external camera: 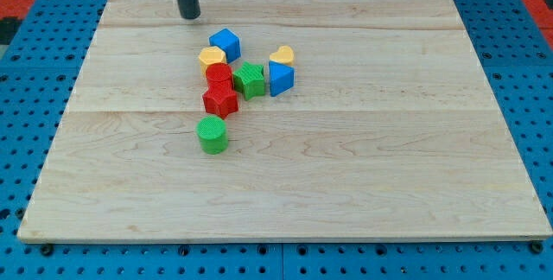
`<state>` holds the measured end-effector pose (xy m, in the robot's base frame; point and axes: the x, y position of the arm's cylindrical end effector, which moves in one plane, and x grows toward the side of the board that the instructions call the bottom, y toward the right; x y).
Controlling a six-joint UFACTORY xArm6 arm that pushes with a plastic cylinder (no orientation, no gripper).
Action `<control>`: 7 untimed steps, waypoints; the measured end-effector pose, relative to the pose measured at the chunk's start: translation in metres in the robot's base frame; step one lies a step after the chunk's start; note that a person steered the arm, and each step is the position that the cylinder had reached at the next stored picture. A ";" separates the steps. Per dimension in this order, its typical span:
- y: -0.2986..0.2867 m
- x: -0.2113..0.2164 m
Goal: Nudge green circle up a bit
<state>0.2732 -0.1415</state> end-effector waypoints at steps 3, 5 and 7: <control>0.058 0.048; 0.091 0.059; 0.010 0.000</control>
<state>0.2736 -0.1315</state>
